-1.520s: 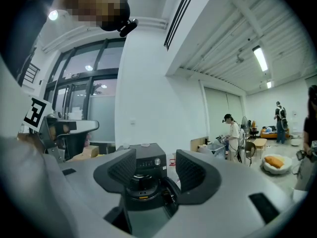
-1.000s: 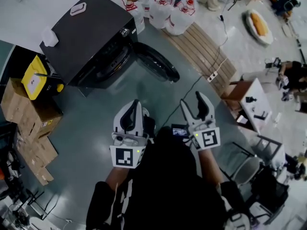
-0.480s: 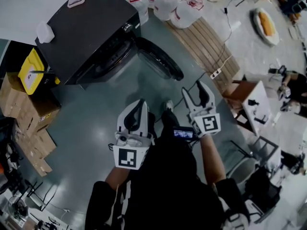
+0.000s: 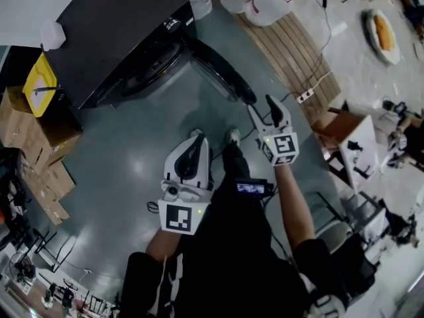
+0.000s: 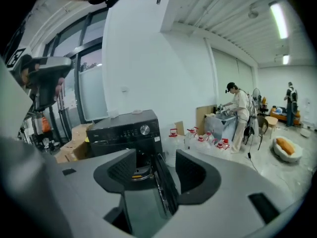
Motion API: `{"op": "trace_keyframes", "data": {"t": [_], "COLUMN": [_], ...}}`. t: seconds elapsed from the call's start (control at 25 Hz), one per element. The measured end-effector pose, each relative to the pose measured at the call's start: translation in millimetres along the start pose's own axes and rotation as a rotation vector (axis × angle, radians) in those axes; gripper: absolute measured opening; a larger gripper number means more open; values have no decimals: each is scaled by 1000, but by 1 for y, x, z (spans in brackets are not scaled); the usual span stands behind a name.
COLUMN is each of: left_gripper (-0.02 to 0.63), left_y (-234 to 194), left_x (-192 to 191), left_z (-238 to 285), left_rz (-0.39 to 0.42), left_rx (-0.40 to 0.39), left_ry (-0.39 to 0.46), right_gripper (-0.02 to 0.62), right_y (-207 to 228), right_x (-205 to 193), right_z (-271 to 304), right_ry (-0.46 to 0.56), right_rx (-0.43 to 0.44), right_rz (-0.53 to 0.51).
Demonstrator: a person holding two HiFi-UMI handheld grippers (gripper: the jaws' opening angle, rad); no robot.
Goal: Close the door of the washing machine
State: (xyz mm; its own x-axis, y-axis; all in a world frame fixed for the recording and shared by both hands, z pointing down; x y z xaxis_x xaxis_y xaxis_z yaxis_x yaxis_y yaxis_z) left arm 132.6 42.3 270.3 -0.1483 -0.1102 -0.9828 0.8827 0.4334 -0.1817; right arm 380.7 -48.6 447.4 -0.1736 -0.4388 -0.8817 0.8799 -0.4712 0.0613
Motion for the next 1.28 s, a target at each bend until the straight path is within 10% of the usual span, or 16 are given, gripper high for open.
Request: {"op": "trace_keyframes", "data": {"t": [0.88,1.28], "left_gripper": [3,3], "left_y": [-6,-2], "left_x": [-76,-90], "left_z": [44,48], "left_rz": [-60,-71], "left_rx": [81,85], "left_ry": [-57,-67], "right_gripper": [241,196], "right_y": [66,77], "right_x": [-194,-218], "right_z": [118,135], "right_ry": [-448,-543], "right_rx": [-7,77], "right_rz": [-1,-119]}}
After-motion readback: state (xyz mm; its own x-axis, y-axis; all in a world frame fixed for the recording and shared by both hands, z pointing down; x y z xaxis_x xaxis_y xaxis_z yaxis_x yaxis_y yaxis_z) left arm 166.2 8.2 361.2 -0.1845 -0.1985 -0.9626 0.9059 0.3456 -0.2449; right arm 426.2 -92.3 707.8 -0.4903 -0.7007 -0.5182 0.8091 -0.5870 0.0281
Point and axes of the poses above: the fingertips, and each gripper's own axes: z forward along the fingers, y to its right, x out of its top, the point moved 9 cm from there along -z, backward along the fingers, and after that the axes turned 5 degrees about -x, right-handed, at the moved point
